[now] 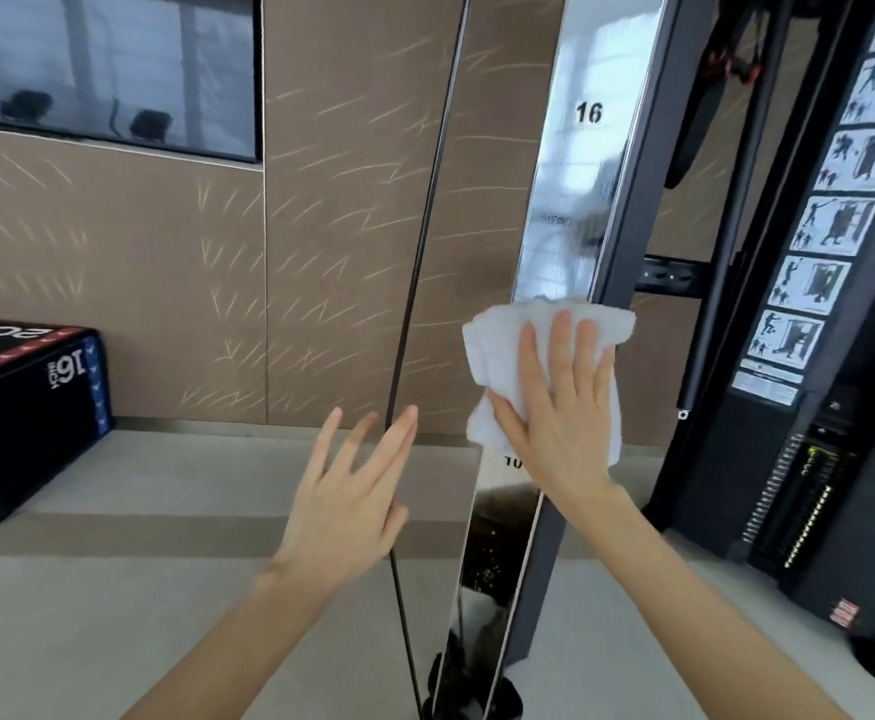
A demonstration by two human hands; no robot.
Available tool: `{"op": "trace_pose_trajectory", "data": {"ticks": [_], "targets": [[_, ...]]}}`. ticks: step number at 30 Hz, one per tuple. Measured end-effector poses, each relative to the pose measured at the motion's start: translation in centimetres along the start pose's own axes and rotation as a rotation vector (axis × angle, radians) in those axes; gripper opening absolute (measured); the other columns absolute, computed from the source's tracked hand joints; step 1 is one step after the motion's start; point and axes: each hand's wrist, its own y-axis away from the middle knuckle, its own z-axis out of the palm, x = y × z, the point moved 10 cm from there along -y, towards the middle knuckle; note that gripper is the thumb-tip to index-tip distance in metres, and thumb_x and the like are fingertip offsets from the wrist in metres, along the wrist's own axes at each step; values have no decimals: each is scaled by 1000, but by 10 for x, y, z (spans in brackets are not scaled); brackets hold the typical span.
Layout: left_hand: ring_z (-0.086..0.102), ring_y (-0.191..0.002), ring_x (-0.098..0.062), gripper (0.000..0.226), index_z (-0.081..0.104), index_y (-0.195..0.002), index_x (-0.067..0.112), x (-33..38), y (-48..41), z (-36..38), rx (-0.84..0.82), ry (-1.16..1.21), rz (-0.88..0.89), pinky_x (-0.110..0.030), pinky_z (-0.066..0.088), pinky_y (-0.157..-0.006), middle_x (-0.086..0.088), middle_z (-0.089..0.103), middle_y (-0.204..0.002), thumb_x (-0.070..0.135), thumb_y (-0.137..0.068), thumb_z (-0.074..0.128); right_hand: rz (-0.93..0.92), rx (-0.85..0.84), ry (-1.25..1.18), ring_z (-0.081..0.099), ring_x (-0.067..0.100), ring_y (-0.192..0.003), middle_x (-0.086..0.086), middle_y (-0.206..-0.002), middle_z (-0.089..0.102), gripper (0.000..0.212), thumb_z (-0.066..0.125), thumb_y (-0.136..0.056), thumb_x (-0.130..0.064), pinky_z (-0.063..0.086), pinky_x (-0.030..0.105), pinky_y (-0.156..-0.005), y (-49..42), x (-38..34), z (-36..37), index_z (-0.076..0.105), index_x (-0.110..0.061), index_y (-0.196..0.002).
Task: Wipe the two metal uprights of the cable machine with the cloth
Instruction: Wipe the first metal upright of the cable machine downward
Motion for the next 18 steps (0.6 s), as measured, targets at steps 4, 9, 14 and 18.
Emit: {"op": "trace_pose_trajectory", "data": {"ticks": [4,9,14,18], "targets": [[48,-122,-34,59,40,-144,4,1,5,7,49,46,-46,-57,20,-115,-4,33,-152,20,-87,38,-119,-32,108,14,38,-141,18,-151,21,58,33,-98,-46,2,52,-115,18,-23,15,35,-11,-144],[56,-119,-38,78,46,-143,8,18,21,49,-58,47,-57,-60,17,-116,0,32,-155,28,-72,74,-357,-236,196,16,30,-138,8,-154,13,50,34,-95,-42,13,49,-108,126,-57,49,39,-22,-140],[57,-118,-41,68,49,-139,9,5,28,58,-27,91,-46,-63,17,-115,3,35,-154,36,-79,69,-486,-228,272,14,32,-139,12,-153,18,57,38,-90,-41,2,47,-115,83,-50,30,35,-16,-142],[60,-116,-41,58,55,-138,11,-12,35,54,38,83,19,-63,21,-115,4,36,-156,43,-91,44,-326,-143,293,21,40,-139,21,-149,31,50,33,-101,-38,9,55,-115,-12,-37,11,45,-8,-139]]}}
